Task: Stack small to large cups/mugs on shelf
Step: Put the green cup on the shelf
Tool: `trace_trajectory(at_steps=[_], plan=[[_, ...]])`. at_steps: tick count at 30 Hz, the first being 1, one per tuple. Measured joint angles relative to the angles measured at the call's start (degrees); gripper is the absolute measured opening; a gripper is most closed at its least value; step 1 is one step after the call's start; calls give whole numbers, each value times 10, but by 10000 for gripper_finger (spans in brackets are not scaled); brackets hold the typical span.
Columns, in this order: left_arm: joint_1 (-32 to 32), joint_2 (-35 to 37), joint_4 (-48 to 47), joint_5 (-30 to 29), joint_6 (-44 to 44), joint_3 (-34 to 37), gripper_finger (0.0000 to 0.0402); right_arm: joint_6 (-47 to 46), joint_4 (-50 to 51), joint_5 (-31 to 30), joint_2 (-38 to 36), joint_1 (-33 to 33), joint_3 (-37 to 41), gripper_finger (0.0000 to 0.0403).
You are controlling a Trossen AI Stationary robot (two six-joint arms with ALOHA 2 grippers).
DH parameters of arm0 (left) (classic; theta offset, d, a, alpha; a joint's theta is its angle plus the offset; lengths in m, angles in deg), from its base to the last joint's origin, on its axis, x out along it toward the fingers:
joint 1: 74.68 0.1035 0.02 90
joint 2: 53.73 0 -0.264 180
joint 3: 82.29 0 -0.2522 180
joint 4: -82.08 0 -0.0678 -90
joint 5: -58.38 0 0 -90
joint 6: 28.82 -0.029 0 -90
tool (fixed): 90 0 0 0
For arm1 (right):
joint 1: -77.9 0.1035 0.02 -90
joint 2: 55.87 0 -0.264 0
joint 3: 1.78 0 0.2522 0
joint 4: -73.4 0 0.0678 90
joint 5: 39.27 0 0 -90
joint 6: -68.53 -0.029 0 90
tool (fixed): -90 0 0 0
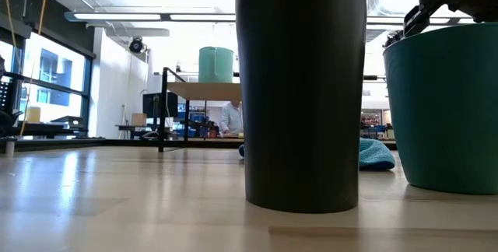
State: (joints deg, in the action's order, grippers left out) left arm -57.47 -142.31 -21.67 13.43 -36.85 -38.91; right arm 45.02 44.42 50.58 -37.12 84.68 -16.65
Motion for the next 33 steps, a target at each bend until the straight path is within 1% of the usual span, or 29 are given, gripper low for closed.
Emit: trace_trajectory(at_steps=[3, 5, 7, 9, 11, 14, 17, 18, 21, 25, 28, 31, 33], plan=[[1, 44, 21, -30, 20, 72, 239, -16, 2, 6, 0, 0, 0, 79], [1, 79, 65, -47, 36, 125, 239, -39, 15, 19, 0, 0, 0, 79], [0, 123, 123, -50, 61, 182, 239, -76, 42, 39, 0, 0, 0, 79], [0, 169, 187, -53, 99, 243, 239, -121, 77, 51, 0, 0, 0, 79], [0, 212, 255, -68, 145, 307, 239, -151, 106, 54, 0, 0, 0, 79], [0, 272, 344, -97, 221, 402, 239, -166, 117, 54, 0, 0, 0, 79], [0, 323, 409, -104, 289, 488, 239, -170, 120, 57, 0, 0, -1, 79], [0, 336, 425, -104, 306, 515, 239, -170, 135, 60, 0, 0, -8, 79], [0, 365, 454, -103, 347, 589, 239, -150, 208, 76, 3, 0, -52, 79], [0, 388, 497, -102, 368, 666, 239, -65, 325, 80, 29, 0, -149, 79], [0, 394, 553, -102, 365, 710, 239, -4, 424, 80, 59, 0, -230, 79], [0, 394, 604, -102, 366, 742, 239, 14, 544, 77, 95, 0, -304, 79], [0, 394, 623, -102, 369, 757, 239, 3, 619, 76, 122, 0, -343, 79]])
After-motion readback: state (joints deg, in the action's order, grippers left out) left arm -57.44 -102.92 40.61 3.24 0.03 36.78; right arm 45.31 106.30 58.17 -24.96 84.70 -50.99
